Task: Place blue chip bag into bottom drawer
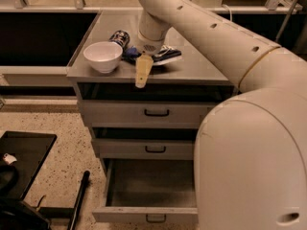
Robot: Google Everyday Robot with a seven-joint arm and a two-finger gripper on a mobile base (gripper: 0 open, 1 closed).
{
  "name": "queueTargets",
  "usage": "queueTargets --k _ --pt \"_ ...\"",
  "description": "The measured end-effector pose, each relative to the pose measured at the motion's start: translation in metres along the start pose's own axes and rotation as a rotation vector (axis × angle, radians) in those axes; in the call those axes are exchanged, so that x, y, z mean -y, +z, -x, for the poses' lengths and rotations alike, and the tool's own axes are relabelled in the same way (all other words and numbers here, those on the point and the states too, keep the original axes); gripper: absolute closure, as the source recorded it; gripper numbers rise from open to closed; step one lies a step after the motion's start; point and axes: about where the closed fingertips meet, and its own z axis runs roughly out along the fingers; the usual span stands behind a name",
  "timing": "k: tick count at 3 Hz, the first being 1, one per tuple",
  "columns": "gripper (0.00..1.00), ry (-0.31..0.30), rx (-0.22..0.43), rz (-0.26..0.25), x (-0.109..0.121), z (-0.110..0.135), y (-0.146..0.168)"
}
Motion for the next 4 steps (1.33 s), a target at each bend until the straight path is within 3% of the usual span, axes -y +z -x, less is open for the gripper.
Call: queueTargets --k 1,4 --pt "0.00 0.000 0.000 0.000 0.0000 0.0000 0.0000" --pt "0.66 0.000 0.000 0.000 0.0000 0.0000 0.0001"
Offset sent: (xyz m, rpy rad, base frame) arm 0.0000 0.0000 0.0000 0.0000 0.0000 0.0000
